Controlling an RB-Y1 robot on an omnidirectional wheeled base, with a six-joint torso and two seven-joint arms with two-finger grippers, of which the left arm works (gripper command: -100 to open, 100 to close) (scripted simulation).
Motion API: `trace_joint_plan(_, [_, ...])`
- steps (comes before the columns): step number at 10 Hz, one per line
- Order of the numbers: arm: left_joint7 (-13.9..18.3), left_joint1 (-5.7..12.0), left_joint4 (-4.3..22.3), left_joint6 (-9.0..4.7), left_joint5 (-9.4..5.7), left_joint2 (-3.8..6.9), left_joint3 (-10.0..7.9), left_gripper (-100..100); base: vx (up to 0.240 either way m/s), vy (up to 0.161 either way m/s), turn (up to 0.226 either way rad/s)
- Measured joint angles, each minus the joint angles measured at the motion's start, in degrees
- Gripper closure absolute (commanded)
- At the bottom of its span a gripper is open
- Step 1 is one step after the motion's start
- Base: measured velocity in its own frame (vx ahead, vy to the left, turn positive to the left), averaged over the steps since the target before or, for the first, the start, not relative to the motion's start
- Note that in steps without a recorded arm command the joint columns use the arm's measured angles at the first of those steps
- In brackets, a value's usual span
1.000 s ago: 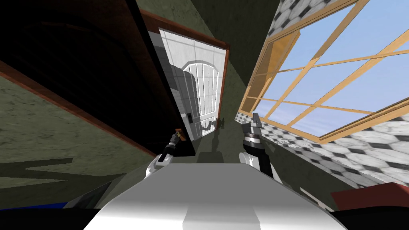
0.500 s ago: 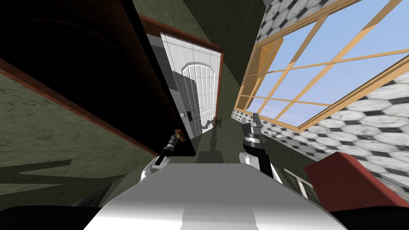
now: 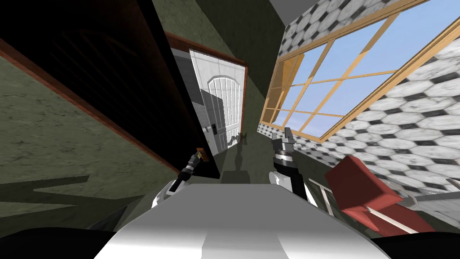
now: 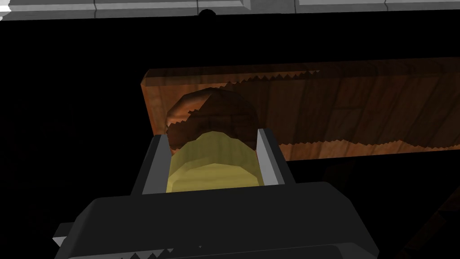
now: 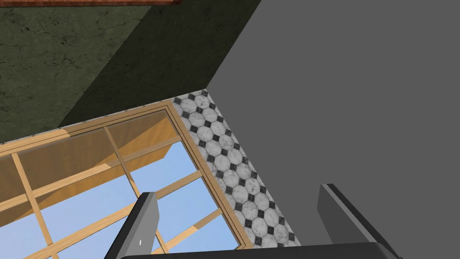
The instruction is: Pull the door open
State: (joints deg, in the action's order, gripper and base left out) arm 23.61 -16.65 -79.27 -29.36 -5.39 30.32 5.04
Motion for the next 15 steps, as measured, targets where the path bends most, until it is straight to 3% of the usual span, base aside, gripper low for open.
trace_joint_plan(9, [3.7, -4.36, 0.0, -7.39, -0.08, 5.7, 2.11, 100, -0.194, 0.092, -0.128])
trace_joint_plan(15, [5.1, -4.59, 1.1, -10.17, 0.07, 7.5, 2.93, 100, -0.168, 0.083, -0.119])
